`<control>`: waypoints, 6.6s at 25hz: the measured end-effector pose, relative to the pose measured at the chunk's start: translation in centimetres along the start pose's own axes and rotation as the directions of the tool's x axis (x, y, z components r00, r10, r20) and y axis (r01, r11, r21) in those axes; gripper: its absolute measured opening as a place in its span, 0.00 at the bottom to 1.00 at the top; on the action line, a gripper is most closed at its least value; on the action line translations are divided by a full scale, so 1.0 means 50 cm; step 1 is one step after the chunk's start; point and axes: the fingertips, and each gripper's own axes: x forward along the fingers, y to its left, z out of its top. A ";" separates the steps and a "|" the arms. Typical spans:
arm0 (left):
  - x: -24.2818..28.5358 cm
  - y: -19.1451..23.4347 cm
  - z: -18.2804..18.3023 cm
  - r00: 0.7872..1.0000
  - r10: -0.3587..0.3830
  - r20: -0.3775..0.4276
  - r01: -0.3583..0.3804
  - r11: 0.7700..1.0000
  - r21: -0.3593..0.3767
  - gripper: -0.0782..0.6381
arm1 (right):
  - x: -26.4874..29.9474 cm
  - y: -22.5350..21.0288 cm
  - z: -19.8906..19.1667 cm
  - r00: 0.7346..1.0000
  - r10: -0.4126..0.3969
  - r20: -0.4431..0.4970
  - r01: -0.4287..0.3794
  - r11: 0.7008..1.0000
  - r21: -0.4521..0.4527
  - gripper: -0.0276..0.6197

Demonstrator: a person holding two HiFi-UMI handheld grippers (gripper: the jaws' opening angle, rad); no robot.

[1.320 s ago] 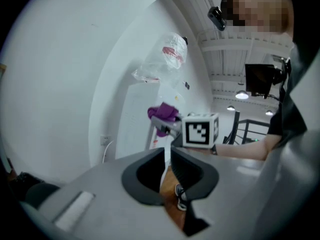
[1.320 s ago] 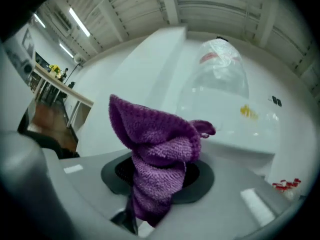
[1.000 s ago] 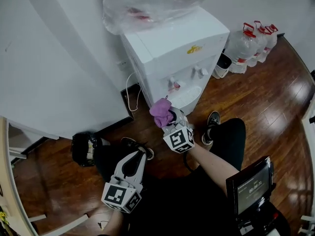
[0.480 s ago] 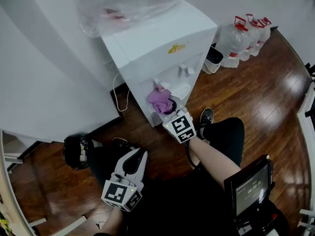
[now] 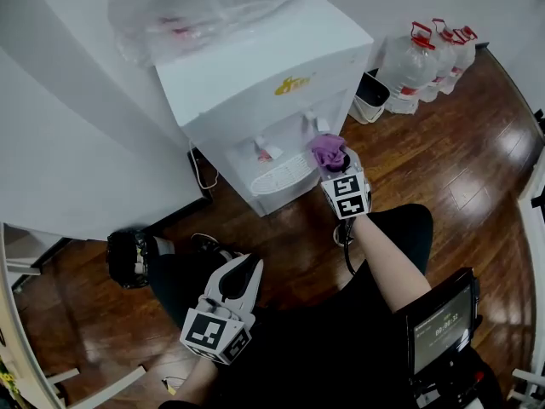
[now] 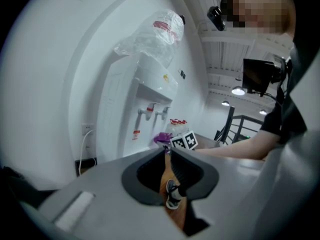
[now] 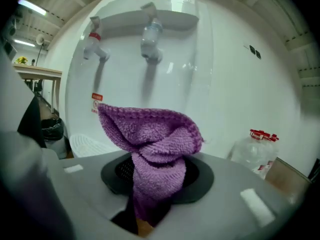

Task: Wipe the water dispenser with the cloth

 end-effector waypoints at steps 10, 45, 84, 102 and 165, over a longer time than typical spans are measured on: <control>0.009 -0.014 -0.024 0.999 0.008 -0.046 -0.008 1.000 0.015 0.19 | -0.001 0.317 0.030 0.971 0.240 -0.017 -0.239 0.970 0.048 0.26; 0.112 0.196 -0.139 0.983 0.181 0.034 -0.185 0.962 0.202 0.17 | 0.017 0.568 -0.128 0.868 0.481 -0.118 -0.495 0.854 -0.159 0.26; 0.161 0.145 -0.226 0.993 0.040 -0.111 -0.016 0.978 0.206 0.17 | 0.165 0.387 -0.546 0.768 0.386 -0.510 -0.404 0.911 0.080 0.26; 0.163 0.149 -0.259 0.981 0.069 -0.180 -0.039 0.985 0.166 0.17 | 0.217 0.322 -0.655 0.759 0.196 -0.621 -0.192 0.979 0.074 0.26; -0.196 -0.165 0.135 0.920 -0.381 0.096 0.391 0.911 -0.131 0.58 | -0.614 0.409 0.407 0.516 0.779 0.356 -0.661 0.626 -0.413 0.26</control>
